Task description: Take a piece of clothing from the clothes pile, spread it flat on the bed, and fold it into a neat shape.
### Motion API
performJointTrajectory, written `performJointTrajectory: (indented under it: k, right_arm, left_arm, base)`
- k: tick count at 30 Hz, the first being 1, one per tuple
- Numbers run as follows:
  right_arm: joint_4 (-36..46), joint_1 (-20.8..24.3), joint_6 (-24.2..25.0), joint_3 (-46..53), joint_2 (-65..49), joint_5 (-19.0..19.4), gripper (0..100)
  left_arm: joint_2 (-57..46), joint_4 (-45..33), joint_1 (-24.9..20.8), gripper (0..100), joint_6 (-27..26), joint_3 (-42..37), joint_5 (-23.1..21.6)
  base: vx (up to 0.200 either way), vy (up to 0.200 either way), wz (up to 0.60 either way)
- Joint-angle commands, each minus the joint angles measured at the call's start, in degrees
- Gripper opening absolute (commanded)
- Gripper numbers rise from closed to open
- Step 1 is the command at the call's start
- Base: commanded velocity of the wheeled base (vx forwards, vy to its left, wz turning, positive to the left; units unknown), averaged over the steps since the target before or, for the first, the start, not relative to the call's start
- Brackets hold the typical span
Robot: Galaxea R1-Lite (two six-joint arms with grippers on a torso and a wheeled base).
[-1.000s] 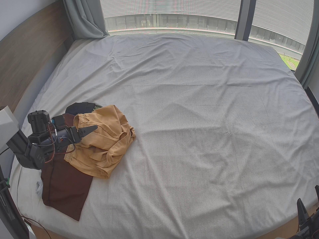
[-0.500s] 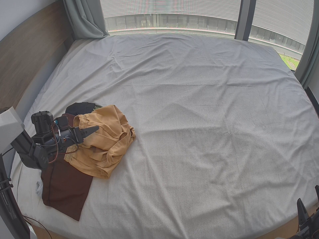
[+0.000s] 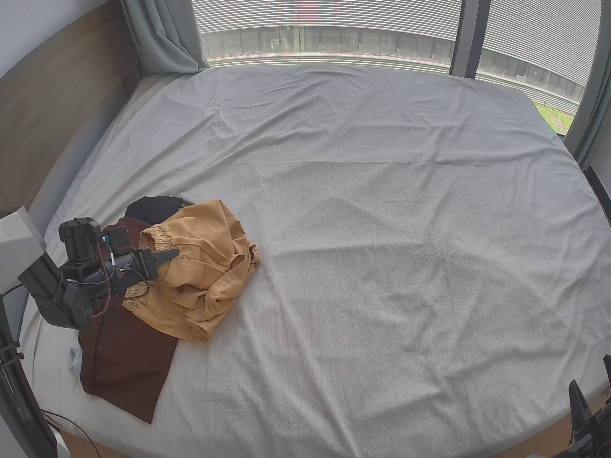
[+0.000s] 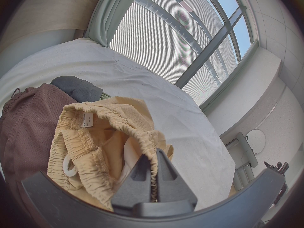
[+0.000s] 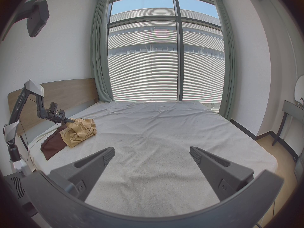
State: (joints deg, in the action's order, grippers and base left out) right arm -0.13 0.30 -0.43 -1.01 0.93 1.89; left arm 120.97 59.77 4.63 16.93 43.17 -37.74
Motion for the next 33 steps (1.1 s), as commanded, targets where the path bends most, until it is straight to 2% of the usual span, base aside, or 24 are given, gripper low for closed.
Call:
performJointTrajectory:
  k: [1,8,13,18,33]
  right_arm:
    - [0.0,0.0,0.0,0.9,-0.9,0.0,100]
    - [0.0,0.0,0.1,0.9,-0.9,0.0,100]
    - [0.0,0.0,0.1,0.9,-0.9,0.0,100]
    - [0.0,0.0,0.0,0.9,-0.9,0.0,100]
    - [0.0,0.0,0.0,0.9,-0.9,0.0,100]
  left_arm:
    - [-4.4,0.8,-0.4,0,1.9,-3.1,-0.1]
    - [-9.3,7.5,-1.6,0,6.0,-10.9,-0.1]
    - [-11.2,16.5,-2.3,0,11.0,-17.8,0.4]
    - [-10.8,23.0,-2.3,0,11.6,-22.2,0.4]
    - [-10.8,28.6,-2.4,0,12.9,-23.7,0.7]
  base:
    - [0.0,0.0,0.0]
    - [0.0,0.0,0.0]
    - [0.0,0.0,0.0]
    - [0.0,0.0,0.0]
    - [0.0,0.0,0.0]
